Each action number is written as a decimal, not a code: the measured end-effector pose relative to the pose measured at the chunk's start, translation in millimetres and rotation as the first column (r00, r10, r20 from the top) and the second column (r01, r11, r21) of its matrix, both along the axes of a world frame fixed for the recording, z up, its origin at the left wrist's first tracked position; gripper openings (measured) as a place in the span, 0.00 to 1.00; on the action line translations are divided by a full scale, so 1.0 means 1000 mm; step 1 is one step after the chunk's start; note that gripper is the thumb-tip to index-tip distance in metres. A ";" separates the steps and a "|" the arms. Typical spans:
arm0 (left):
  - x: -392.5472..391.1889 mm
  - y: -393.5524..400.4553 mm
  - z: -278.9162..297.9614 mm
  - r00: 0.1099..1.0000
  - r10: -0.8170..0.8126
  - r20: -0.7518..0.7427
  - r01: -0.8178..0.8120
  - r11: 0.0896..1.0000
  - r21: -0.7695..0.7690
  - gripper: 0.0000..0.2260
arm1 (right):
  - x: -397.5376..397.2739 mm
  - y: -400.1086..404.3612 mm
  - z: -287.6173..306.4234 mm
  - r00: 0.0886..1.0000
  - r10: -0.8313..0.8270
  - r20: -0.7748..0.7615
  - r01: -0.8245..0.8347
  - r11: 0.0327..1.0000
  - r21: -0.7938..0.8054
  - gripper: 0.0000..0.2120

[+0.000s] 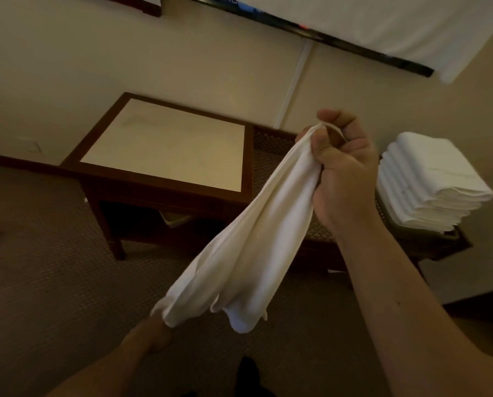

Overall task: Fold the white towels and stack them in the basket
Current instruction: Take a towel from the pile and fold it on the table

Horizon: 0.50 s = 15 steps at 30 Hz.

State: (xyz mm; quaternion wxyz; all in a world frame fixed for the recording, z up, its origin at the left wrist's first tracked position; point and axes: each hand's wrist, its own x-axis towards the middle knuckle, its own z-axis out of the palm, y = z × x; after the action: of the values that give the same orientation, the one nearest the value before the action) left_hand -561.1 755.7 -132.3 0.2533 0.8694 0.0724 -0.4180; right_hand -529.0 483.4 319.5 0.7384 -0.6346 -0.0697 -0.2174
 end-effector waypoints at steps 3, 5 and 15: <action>-0.007 0.018 0.011 0.934 0.356 0.043 -0.344 0.924 -0.166 0.28 | -0.002 -0.003 -0.008 0.998 -0.056 -0.017 0.056 0.998 -0.022 0.10; -0.010 0.030 0.021 0.856 0.498 0.140 -0.475 0.863 -0.170 0.19 | -0.002 -0.004 -0.013 0.997 -0.068 -0.025 0.066 0.996 -0.051 0.10; 0.014 0.036 0.042 0.901 0.372 0.223 -0.359 0.928 -0.098 0.19 | -0.002 0.001 -0.013 0.995 0.097 -0.016 -0.098 0.995 -0.027 0.10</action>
State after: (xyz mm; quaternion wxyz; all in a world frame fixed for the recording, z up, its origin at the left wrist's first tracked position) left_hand -547.1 791.4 -90.5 0.3577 0.8769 0.1916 -0.2577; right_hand -531.2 484.7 306.9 0.7396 -0.6423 -0.0982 -0.1755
